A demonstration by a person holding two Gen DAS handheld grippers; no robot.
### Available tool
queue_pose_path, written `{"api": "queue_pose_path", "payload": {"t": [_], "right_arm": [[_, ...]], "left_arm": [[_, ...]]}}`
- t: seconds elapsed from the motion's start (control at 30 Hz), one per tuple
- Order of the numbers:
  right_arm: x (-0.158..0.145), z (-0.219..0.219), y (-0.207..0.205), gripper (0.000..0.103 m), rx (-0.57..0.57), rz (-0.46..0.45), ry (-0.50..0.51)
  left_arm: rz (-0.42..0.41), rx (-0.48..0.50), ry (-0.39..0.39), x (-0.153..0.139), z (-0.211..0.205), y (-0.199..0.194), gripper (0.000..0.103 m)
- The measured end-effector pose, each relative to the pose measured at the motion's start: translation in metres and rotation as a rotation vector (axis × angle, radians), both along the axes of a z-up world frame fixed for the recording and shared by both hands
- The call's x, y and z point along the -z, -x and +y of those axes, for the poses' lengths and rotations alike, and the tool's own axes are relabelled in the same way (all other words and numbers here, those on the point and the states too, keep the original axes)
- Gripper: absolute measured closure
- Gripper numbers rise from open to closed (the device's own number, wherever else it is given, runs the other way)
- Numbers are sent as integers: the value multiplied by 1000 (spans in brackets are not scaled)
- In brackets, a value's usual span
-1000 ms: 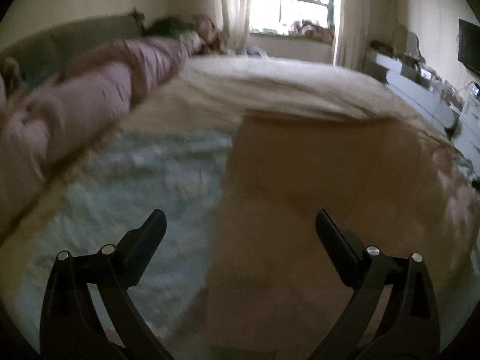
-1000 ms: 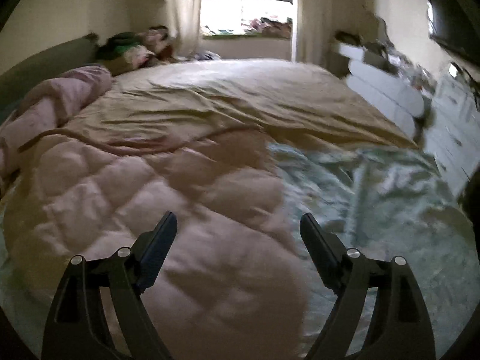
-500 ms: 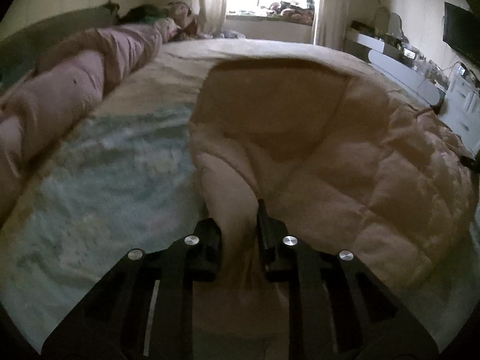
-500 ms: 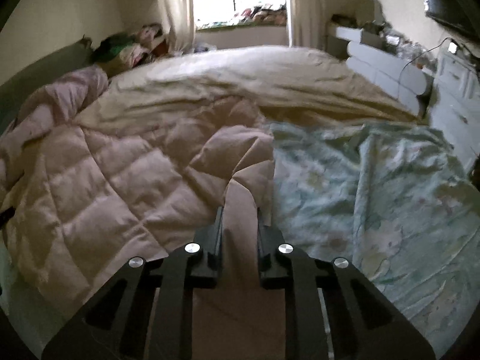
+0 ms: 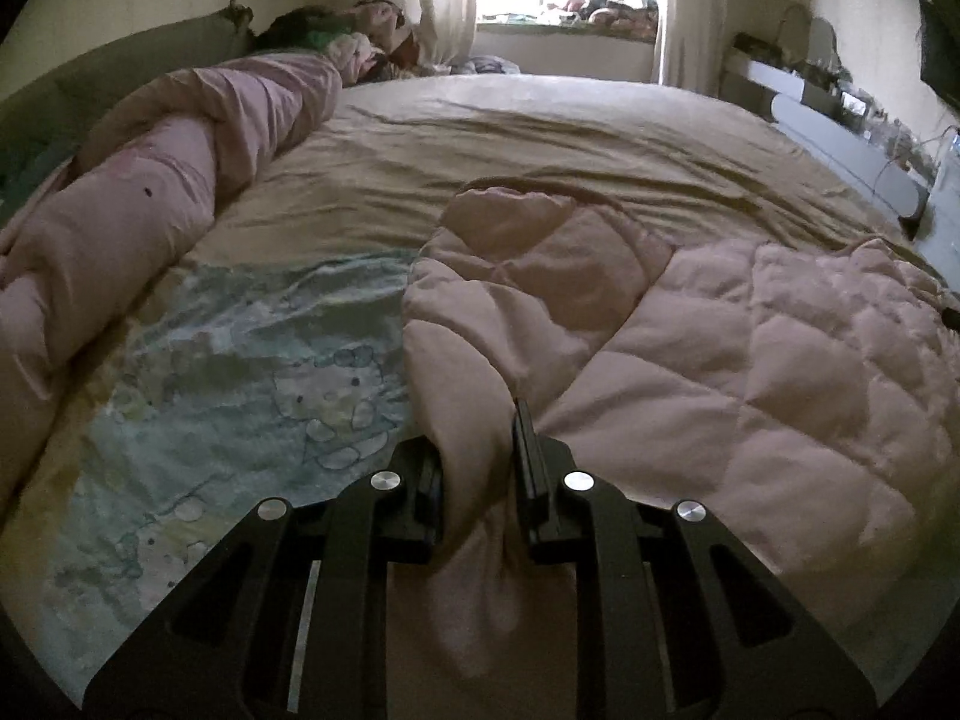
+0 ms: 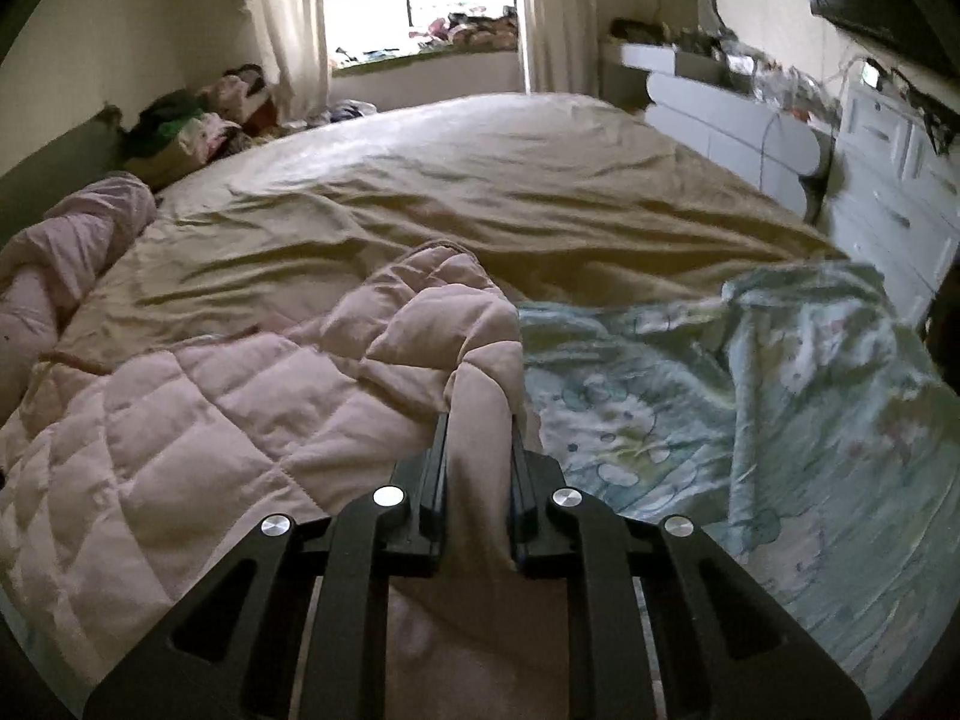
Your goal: Fold large clothes
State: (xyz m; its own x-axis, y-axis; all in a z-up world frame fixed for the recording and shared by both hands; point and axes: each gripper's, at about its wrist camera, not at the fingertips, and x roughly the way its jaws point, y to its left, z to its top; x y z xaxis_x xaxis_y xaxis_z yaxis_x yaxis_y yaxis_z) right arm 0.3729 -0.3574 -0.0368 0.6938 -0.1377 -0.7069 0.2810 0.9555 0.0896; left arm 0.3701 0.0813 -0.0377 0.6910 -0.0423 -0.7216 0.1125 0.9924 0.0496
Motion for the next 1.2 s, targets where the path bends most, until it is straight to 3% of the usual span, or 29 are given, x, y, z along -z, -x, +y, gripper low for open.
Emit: {"api": "queue_pose_path", "payload": {"t": [0.2,0.53,0.63,0.7,0.73,0.8,0.87,0.97,1.03,1.2], "right_arm": [[28,1,-10,88,16,55,8],[48,2,-7,83,23,78,25],[49,2,-6,80,30,89,29],[47,10,-4,73,32,114,93],[45,13,-2,71,40,126,125],[36,15,4,53,48,124,150],[19,18,17,44,61,70,178],[-8,35,38,38,18,-31,206],[-22,52,46,37,-45,-80,188],[-39,111,36,35,-246,-83,91]], "left_arm": [[27,11,4,15,0,-3,91],[42,8,24,22,-1,-6,91],[42,9,23,23,-1,-5,90],[37,16,12,21,-1,-3,89],[36,16,7,20,0,-2,85],[37,5,8,17,4,1,79],[25,-15,18,9,12,6,67],[-28,-64,0,-11,17,17,58],[-46,-45,25,-23,13,24,52],[-8,63,74,-28,-23,36,46]]}}
